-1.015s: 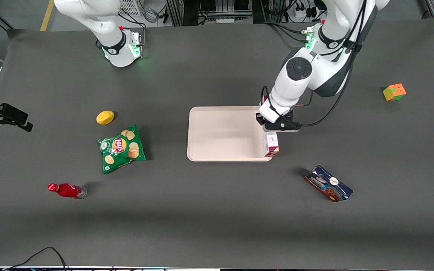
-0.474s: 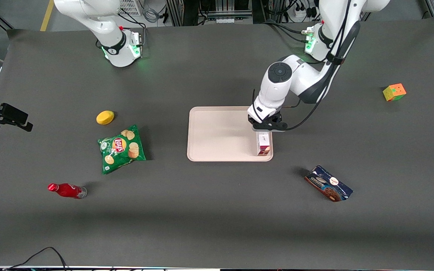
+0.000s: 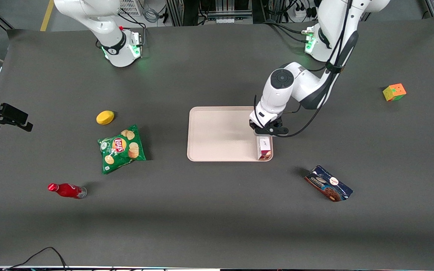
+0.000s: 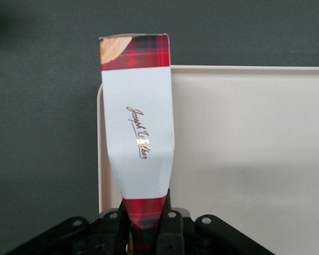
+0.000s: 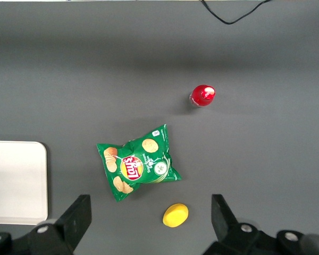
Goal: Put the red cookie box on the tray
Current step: 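Open the left gripper to release the box and raise it away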
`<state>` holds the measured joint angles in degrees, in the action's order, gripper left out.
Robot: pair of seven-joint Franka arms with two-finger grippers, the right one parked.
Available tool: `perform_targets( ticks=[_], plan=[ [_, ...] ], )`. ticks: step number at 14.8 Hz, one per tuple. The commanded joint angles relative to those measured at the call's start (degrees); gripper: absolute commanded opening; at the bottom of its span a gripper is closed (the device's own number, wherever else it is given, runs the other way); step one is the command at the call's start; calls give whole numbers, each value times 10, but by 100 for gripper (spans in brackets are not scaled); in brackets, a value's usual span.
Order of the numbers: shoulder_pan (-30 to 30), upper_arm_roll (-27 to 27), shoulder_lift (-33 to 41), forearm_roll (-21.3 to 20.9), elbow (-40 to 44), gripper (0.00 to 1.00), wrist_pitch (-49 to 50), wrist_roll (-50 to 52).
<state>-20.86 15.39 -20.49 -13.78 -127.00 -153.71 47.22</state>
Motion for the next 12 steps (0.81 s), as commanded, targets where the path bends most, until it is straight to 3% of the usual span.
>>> perform_targets(
  ticks=[1,4,5,6,7,10,12],
  plan=[
    [-15,-10,2,-13,1,4,-6,27],
    [-15,-10,1,-15,1,42,-5,26],
    [-15,-13,1,-20,1,59,-5,25],
    [-15,-16,2,-21,2,89,-4,23],
    [-15,-16,4,-21,3,100,2,20],
    [-13,-17,19,-20,11,100,10,21],
    [-10,-23,37,-15,38,100,74,12]
  ],
)
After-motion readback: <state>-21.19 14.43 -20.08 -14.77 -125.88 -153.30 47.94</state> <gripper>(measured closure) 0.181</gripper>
